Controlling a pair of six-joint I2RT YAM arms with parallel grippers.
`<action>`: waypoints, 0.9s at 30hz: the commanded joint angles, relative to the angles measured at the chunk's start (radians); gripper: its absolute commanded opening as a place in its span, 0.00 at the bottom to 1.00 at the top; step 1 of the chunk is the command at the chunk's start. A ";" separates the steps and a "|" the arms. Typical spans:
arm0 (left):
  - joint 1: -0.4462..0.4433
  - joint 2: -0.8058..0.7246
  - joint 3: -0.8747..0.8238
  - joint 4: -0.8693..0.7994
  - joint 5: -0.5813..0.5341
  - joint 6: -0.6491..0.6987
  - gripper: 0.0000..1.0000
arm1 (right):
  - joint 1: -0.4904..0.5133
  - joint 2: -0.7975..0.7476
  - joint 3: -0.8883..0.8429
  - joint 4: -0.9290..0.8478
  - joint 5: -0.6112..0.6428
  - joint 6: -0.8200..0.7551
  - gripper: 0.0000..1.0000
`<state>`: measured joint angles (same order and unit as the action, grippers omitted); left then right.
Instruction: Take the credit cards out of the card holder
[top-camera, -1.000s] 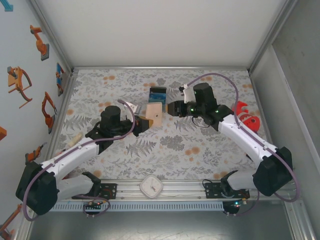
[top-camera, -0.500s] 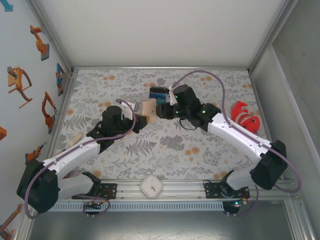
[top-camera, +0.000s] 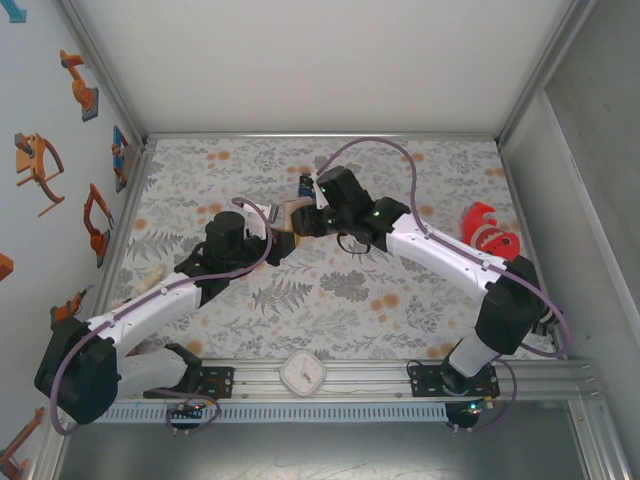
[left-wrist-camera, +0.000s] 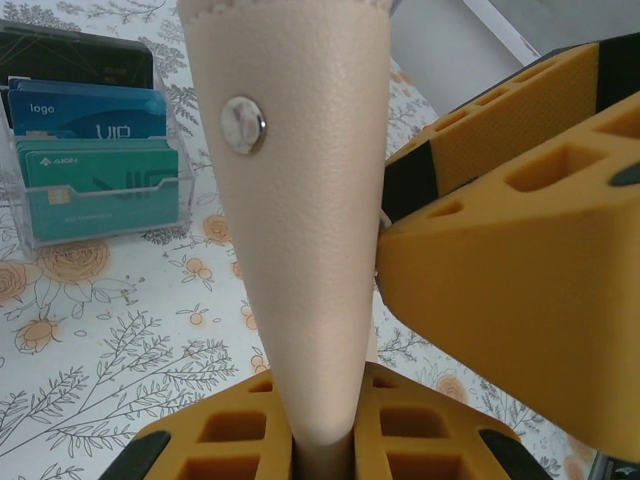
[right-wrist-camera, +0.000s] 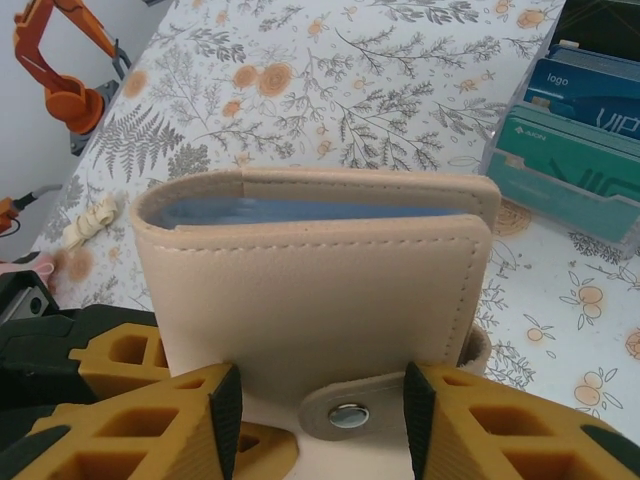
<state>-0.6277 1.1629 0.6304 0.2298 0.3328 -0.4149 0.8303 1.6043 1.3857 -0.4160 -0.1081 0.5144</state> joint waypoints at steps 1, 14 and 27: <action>-0.004 -0.008 0.034 0.067 0.025 -0.012 0.00 | 0.006 0.017 0.035 -0.053 0.048 -0.009 0.43; -0.006 -0.011 0.032 0.074 0.003 -0.023 0.00 | 0.005 0.020 0.024 -0.093 0.110 -0.017 0.20; -0.004 -0.020 0.023 0.059 -0.013 -0.019 0.00 | -0.006 -0.057 -0.039 -0.072 0.153 -0.032 0.00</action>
<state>-0.6308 1.1656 0.6304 0.2310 0.3096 -0.4328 0.8429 1.5898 1.3781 -0.4561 -0.0341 0.4965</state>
